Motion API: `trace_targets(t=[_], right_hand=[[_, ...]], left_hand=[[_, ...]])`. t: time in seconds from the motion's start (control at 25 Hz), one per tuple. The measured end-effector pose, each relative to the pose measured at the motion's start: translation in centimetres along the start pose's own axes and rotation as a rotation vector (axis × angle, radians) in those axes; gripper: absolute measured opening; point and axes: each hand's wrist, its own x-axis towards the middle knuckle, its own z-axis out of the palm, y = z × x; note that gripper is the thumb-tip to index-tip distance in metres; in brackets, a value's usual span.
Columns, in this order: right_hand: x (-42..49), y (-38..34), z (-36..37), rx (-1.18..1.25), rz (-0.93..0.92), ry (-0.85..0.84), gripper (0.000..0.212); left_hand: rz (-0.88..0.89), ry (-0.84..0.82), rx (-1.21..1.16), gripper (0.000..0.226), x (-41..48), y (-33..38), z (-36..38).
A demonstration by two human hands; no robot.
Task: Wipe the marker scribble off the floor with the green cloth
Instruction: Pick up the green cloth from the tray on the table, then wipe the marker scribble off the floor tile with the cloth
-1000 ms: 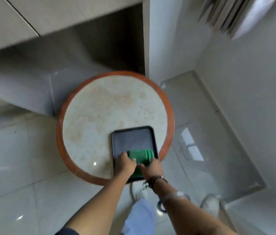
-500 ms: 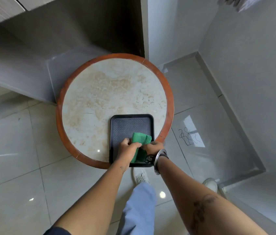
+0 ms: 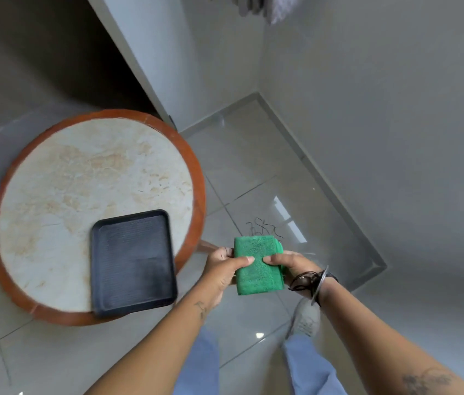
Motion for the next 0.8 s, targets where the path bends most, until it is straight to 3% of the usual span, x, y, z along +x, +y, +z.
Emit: trace_targets(t=[0.08, 0.16, 0.28, 0.36, 0.44, 0.56, 0.6, 0.68, 0.8], right_hand=[[2.8, 1.5, -4.3, -0.082, 0.0, 0.189, 0.037], [7.1, 2.5, -8.6, -0.322, 0.004, 0.461, 0.029], [15.7, 4.0, -14.4, -0.983, -0.045, 0.836, 0.019], [22.7, 5.9, -17.4, -1.264, -0.143, 0.987, 0.016], [29.9, 8.8, -19.3, -1.444, -0.216, 0.94, 0.022], [37.2, 16.4, -20.3, -1.72, -0.172, 0.551, 0.038], [38.2, 19.8, -20.3, -1.743, -0.14, 0.475, 0.053], [38.7, 24.0, -20.1, -1.703, -0.168, 0.523, 0.089], [40.2, 23.8, -21.0, -1.617, -0.259, 0.649, 0.097]], left_hand=[[-0.013, 0.056, 0.069, 0.02, 4.3, -3.2, 2.3], [0.03, 0.145, 0.227, 0.028, 9.7, -6.2, 3.1], [0.186, 0.206, 0.911, 0.054, 19.5, -10.5, 1.4], [0.297, 0.19, 1.354, 0.075, 26.2, -12.8, 0.1], [0.329, 0.157, 1.541, 0.099, 33.6, -14.9, -0.2], [0.282, 0.126, 1.665, 0.125, 42.4, -17.8, -0.1], [0.253, 0.125, 1.71, 0.13, 44.6, -19.0, 0.0], [0.2, 0.174, 1.755, 0.139, 47.0, -21.0, -0.1], [0.134, 0.208, 1.81, 0.152, 48.4, -23.7, -0.1]])
